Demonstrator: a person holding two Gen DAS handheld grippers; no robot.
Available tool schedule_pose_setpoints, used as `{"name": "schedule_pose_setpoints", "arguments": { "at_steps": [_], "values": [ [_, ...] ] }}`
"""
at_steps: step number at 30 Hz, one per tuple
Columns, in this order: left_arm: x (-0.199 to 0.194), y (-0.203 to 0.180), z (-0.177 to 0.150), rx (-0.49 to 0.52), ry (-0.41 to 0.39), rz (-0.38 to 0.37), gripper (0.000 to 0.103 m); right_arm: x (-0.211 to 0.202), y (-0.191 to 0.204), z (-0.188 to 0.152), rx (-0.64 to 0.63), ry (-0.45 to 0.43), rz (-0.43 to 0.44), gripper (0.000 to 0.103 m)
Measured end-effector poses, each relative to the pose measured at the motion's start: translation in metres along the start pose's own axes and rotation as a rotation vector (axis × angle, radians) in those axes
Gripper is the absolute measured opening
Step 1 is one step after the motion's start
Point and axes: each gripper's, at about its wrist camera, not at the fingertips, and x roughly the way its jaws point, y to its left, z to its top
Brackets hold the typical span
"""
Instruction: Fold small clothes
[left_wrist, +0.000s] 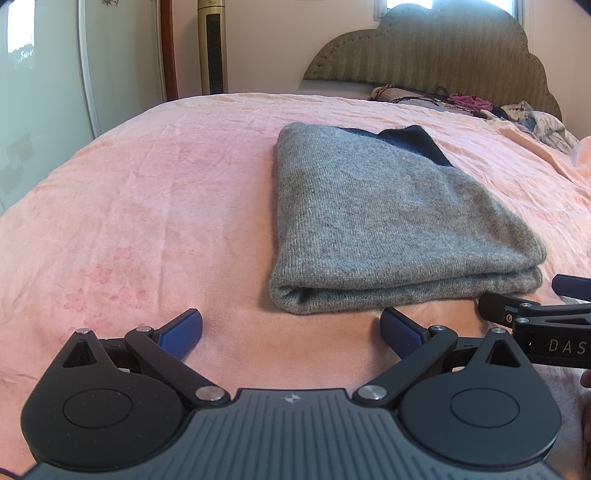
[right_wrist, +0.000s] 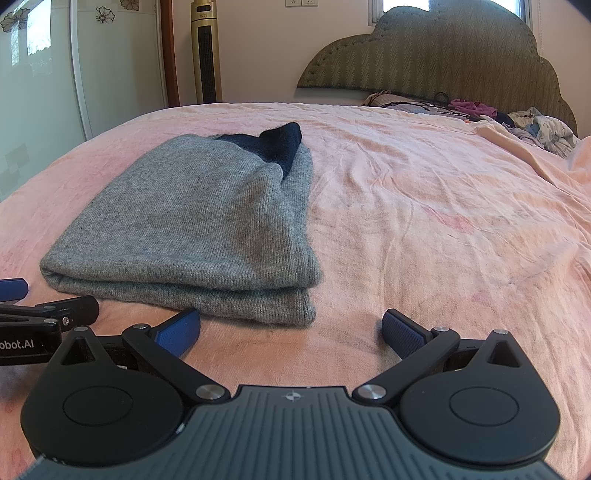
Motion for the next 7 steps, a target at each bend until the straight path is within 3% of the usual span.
{"name": "schedule_pose_setpoints", "arguments": {
  "at_steps": [7],
  "values": [
    [-0.0031,0.0041,-0.0012,0.026,0.005,-0.001,0.103,-0.0002,0.0001,-0.0001,0.001,0.0,0.001,0.103]
  ]
}}
